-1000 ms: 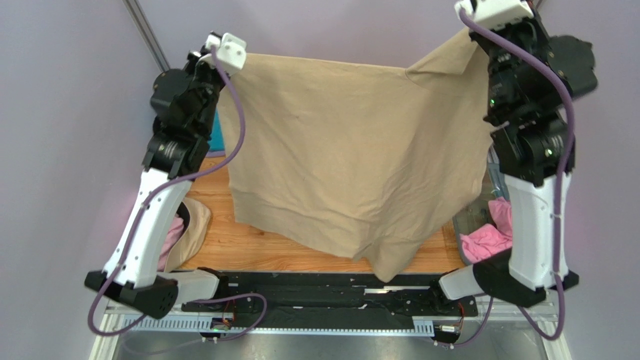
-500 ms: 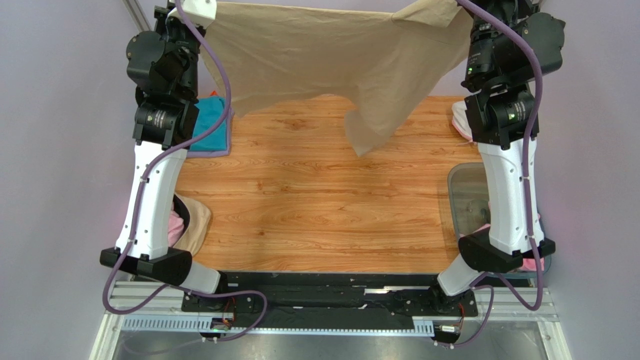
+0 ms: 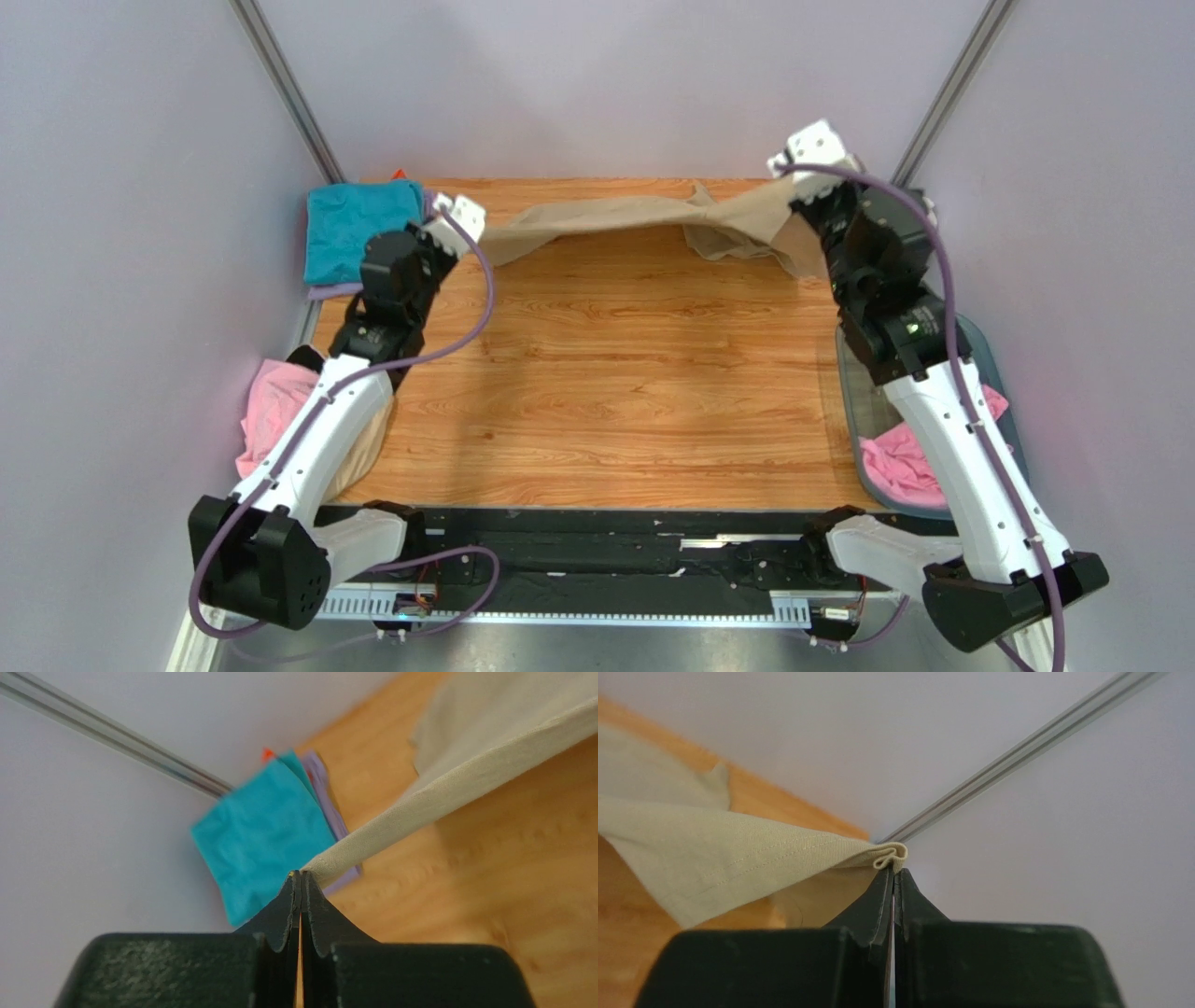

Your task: Fold and stack the t-shirts

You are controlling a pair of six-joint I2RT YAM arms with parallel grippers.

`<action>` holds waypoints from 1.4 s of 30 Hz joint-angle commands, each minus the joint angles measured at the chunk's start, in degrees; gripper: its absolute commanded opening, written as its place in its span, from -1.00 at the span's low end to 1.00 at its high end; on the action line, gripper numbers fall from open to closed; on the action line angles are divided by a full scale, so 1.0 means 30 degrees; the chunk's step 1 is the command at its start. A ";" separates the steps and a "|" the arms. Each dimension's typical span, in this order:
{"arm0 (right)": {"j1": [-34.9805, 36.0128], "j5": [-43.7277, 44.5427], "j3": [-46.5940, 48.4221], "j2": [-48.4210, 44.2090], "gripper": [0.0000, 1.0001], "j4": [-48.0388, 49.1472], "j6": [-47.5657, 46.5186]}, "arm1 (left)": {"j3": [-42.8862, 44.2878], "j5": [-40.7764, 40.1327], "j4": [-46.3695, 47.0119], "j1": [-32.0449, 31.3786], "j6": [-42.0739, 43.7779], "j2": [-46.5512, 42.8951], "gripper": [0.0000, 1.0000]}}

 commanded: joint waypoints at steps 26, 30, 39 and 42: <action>-0.1096 -0.0948 1.1396 -0.1324 -1.00 -0.9633 0.2126 | 1.1987 0.3578 -1.0139 0.0017 -0.2146 -0.5114 -1.00; -0.1125 -0.1536 1.2863 -0.2378 -1.00 -1.1626 0.1950 | 1.0639 0.3842 -1.0608 0.0017 -0.1558 -0.7805 -1.00; -0.1125 -0.0807 1.4540 -0.3434 -1.00 -1.2452 0.0924 | 1.1778 0.2643 -1.0406 0.0017 -0.1996 -0.9573 -1.00; -0.1125 -0.0630 1.3660 -0.3669 -1.00 -1.1282 0.1011 | 1.2306 0.1940 -0.9530 0.0017 -0.1968 -0.8549 -1.00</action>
